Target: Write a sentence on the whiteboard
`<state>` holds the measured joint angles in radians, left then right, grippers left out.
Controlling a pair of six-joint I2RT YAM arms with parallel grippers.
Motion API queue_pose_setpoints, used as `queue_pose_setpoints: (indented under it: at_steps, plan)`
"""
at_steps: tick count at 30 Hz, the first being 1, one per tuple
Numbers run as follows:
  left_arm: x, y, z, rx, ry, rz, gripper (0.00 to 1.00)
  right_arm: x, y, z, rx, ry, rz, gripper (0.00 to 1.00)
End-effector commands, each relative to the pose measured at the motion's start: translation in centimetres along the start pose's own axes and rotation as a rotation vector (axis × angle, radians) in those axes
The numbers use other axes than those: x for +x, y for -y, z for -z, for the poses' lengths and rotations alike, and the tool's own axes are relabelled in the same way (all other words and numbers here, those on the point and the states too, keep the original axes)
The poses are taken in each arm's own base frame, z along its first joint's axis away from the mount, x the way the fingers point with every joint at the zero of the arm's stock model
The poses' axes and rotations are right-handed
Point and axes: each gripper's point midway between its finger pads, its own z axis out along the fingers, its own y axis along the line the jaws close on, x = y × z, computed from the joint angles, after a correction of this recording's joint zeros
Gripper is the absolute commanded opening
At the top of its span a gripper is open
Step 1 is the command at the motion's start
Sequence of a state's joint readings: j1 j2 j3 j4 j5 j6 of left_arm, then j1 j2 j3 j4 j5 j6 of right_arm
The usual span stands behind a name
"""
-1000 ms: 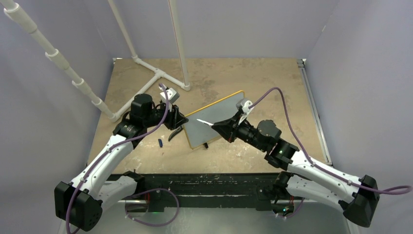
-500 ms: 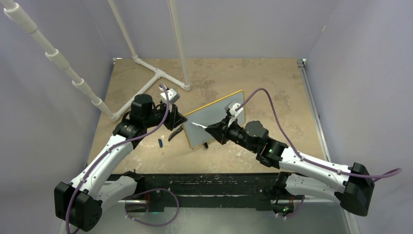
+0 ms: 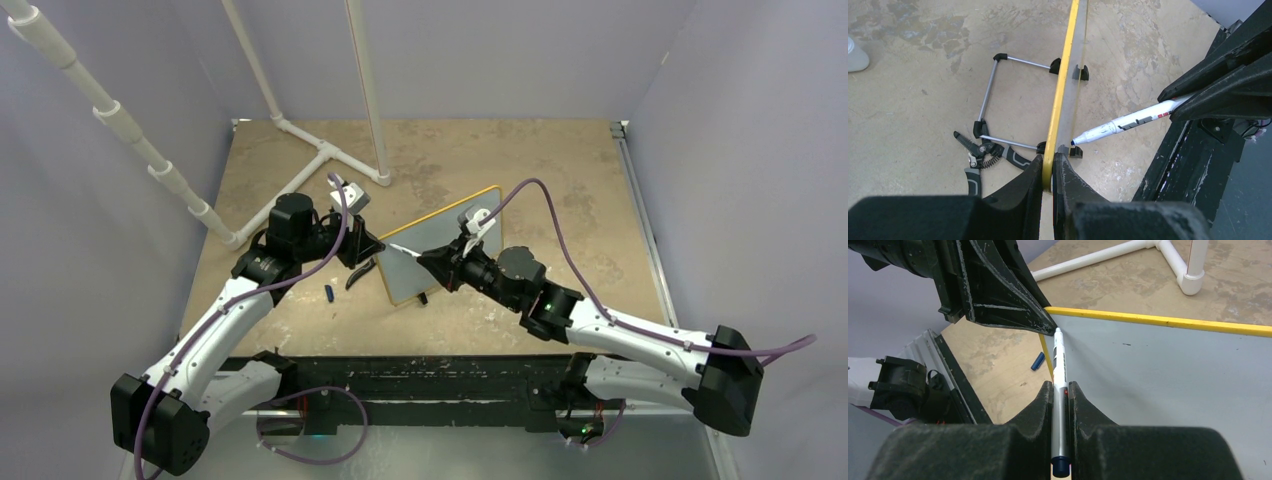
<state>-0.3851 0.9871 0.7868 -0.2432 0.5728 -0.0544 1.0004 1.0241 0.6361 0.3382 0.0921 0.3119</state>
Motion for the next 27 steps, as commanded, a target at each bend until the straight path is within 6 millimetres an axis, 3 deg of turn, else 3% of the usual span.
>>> queue_pose_setpoints:
  at_steps: [1,16,27]
  plan:
    - [-0.9,0.1,0.2,0.002,0.032,-0.055,0.00,-3.6,-0.9,-0.5,-0.012,0.100,0.012,0.00]
    - [-0.9,0.2,0.1,0.009,0.030,-0.056,0.00,-2.6,-0.1,-1.2,0.028,0.077,0.019,0.00]
    - [-1.0,0.2,0.3,0.008,0.034,-0.059,0.00,0.0,0.8,-0.9,0.056,0.002,0.001,0.00]
